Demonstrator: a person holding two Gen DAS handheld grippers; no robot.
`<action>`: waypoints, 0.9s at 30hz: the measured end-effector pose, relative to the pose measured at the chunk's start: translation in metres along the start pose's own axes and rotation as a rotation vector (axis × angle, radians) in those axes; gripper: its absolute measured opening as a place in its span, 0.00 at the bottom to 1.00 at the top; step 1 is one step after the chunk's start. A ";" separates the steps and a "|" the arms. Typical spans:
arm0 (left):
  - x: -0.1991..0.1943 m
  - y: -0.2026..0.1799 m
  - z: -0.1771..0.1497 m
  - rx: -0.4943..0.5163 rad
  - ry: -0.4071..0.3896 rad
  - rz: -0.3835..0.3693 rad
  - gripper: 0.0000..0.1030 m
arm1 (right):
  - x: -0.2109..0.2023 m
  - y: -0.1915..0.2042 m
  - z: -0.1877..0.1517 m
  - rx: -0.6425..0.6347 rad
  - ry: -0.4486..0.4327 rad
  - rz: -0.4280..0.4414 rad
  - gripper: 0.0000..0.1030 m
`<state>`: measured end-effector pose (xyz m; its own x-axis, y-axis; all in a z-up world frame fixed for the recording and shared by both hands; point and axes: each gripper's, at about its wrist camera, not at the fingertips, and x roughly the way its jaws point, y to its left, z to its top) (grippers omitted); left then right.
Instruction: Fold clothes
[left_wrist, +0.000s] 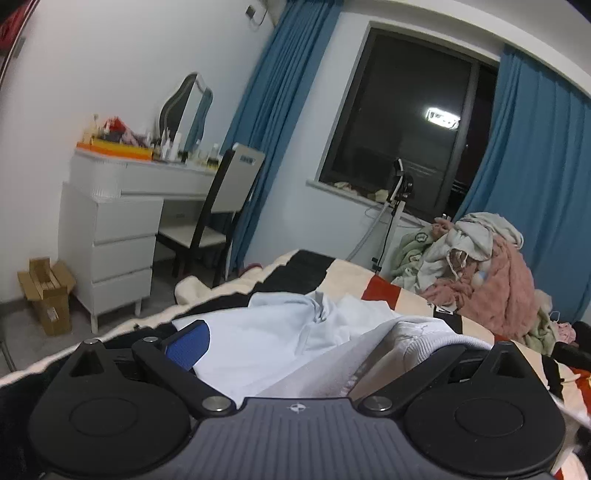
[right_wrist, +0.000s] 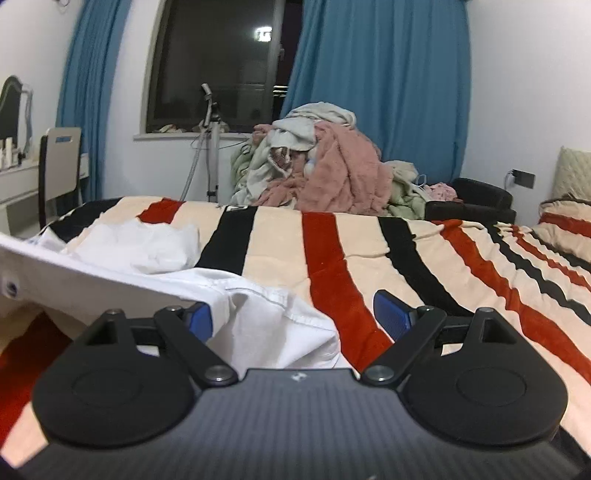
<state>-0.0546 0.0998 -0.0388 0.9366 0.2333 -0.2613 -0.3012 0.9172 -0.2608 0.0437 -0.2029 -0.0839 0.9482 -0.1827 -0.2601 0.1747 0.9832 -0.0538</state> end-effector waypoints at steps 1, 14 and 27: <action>-0.006 -0.001 0.004 0.001 -0.023 -0.005 1.00 | -0.005 -0.001 0.003 0.016 -0.028 -0.010 0.86; -0.122 -0.059 0.268 -0.073 -0.406 -0.160 1.00 | -0.131 -0.034 0.245 0.153 -0.436 0.056 0.86; -0.128 -0.161 0.417 0.096 -0.462 -0.285 1.00 | -0.173 -0.089 0.423 0.196 -0.574 0.100 0.86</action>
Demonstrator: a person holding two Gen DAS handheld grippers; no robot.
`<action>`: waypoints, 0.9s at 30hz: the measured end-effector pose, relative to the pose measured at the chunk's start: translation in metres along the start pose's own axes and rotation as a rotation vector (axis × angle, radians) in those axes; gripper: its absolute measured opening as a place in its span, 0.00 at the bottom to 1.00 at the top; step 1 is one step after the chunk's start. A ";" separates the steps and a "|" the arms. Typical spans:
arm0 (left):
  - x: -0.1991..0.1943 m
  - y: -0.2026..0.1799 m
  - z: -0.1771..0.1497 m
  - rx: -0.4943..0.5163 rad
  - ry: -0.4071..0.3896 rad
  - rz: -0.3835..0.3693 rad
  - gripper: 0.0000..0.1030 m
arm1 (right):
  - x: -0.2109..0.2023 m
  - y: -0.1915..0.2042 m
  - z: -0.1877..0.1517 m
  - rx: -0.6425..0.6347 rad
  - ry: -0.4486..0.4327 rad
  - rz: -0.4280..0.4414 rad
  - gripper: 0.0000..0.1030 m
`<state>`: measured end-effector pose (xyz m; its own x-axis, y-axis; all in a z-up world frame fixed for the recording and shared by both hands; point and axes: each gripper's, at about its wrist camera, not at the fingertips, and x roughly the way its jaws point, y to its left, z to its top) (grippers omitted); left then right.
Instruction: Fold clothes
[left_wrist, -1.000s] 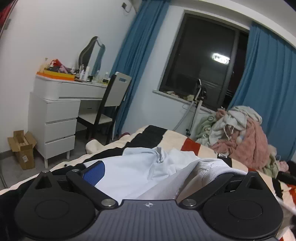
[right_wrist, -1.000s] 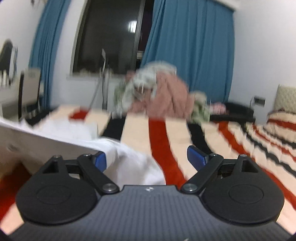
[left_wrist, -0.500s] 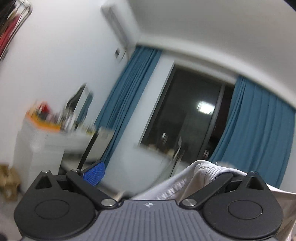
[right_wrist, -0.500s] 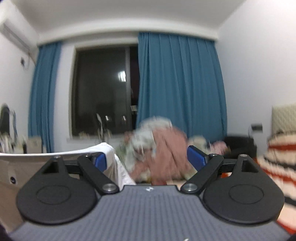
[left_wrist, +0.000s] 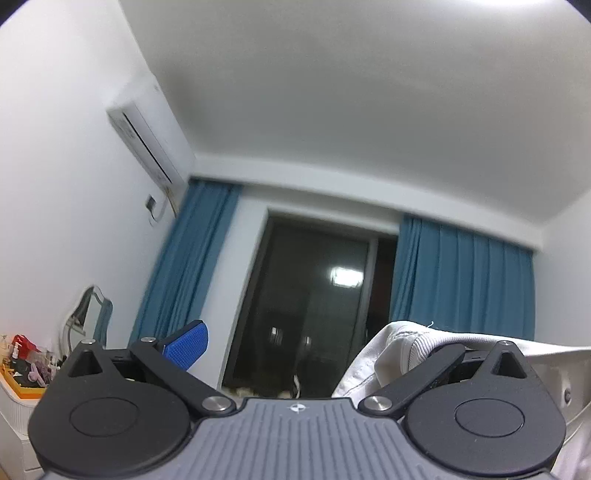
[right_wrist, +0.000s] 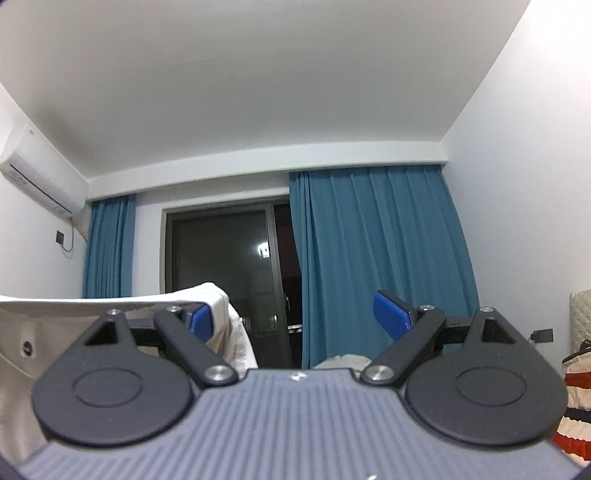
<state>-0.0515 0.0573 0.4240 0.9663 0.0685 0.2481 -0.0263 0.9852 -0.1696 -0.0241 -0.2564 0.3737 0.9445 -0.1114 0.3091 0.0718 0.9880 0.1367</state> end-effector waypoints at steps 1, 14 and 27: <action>0.019 -0.003 -0.013 0.007 0.035 -0.004 1.00 | 0.013 -0.003 -0.005 -0.006 0.025 -0.004 0.86; 0.346 -0.018 -0.340 0.060 0.465 0.035 1.00 | 0.256 -0.039 -0.290 -0.134 0.408 -0.101 0.86; 0.543 0.038 -0.680 0.040 1.057 -0.020 0.98 | 0.422 -0.076 -0.605 -0.121 0.954 -0.128 0.86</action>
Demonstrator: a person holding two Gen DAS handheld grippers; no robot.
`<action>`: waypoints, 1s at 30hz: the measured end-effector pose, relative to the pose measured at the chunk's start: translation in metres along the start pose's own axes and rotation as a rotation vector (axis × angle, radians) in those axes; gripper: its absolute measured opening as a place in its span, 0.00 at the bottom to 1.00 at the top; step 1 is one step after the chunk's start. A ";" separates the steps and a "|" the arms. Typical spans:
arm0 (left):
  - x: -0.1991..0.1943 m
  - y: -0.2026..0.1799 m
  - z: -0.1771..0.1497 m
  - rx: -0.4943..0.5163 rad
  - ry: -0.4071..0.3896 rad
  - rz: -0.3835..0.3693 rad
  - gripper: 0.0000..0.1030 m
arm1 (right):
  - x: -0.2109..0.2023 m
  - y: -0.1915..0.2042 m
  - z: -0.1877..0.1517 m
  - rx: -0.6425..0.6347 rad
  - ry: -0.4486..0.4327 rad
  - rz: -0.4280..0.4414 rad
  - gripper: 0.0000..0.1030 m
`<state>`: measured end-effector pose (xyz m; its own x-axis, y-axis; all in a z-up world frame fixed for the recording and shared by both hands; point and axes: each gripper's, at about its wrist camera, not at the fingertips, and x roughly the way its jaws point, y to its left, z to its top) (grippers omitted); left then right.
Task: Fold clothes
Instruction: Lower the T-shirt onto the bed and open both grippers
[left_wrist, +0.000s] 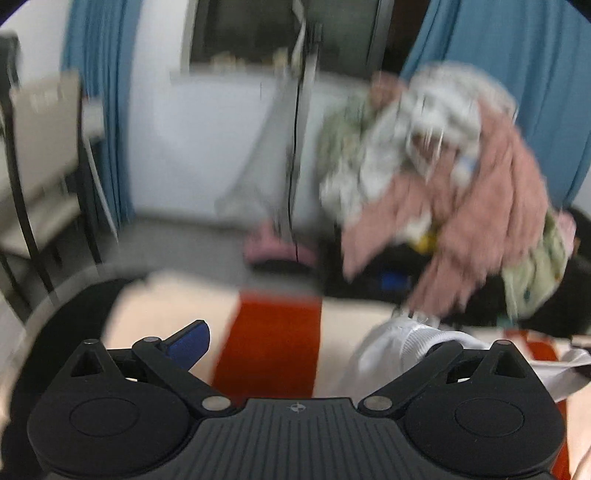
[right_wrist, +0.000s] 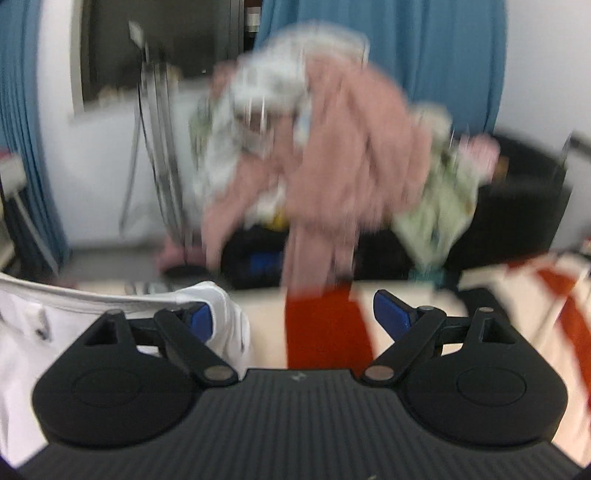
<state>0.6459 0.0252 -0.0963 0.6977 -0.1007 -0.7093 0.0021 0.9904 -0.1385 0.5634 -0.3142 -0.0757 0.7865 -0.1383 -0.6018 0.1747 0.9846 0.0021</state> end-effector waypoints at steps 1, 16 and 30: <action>0.017 0.004 -0.003 -0.002 0.062 -0.012 0.99 | 0.014 0.002 -0.003 -0.003 0.059 0.016 0.86; -0.070 0.029 -0.025 0.081 -0.049 -0.076 1.00 | -0.075 0.031 -0.046 0.008 -0.052 0.226 0.86; -0.364 -0.017 -0.272 0.157 -0.335 -0.042 1.00 | -0.331 0.014 -0.199 0.016 -0.296 0.219 0.86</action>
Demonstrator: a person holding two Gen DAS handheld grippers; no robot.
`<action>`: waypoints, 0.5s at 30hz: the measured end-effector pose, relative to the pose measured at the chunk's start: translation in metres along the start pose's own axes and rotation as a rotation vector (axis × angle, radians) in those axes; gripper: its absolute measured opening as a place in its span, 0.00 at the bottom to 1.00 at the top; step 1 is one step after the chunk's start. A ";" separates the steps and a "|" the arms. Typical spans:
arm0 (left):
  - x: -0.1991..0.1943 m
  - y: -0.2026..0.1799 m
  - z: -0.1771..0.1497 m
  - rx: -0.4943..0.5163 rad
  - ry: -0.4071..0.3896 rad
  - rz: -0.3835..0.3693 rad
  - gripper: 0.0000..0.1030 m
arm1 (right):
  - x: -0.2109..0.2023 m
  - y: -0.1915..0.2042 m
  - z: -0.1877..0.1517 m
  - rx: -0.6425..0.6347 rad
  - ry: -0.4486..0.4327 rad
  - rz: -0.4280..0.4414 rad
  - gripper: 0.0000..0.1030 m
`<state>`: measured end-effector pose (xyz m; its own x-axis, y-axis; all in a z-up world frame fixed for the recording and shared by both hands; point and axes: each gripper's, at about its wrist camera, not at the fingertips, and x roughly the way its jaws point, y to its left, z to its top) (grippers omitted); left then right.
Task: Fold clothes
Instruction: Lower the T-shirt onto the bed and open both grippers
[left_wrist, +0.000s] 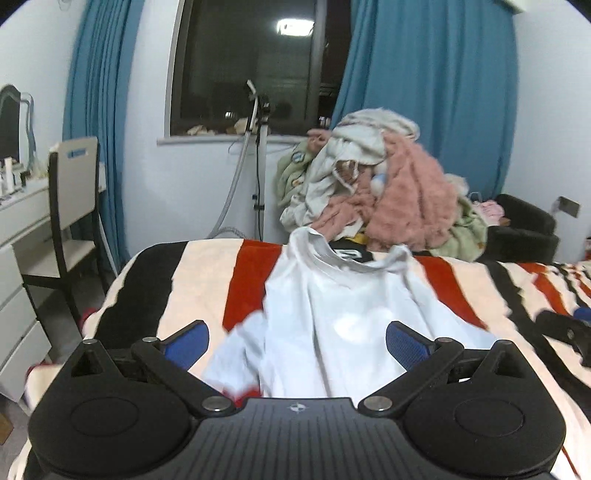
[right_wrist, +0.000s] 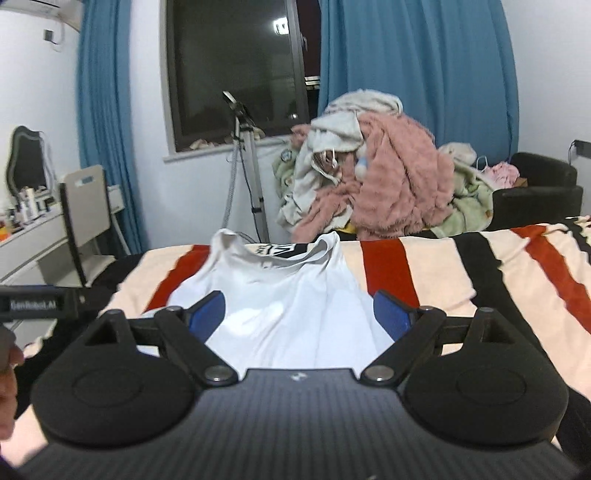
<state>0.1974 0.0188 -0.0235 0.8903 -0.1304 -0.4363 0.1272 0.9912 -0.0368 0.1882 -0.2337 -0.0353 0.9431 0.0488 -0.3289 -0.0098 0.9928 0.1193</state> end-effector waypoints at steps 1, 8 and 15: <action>-0.016 0.000 -0.011 -0.010 -0.004 0.000 1.00 | -0.014 0.001 -0.005 -0.004 -0.011 0.007 0.86; -0.081 0.000 -0.078 -0.063 0.018 0.006 1.00 | -0.073 -0.007 -0.049 0.032 -0.021 0.028 0.86; -0.052 0.013 -0.097 -0.140 0.104 0.014 0.99 | -0.072 -0.013 -0.064 0.070 -0.001 0.019 0.86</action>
<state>0.1105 0.0405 -0.0890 0.8406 -0.1209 -0.5280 0.0467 0.9873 -0.1517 0.0990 -0.2432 -0.0728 0.9432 0.0670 -0.3254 -0.0040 0.9816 0.1907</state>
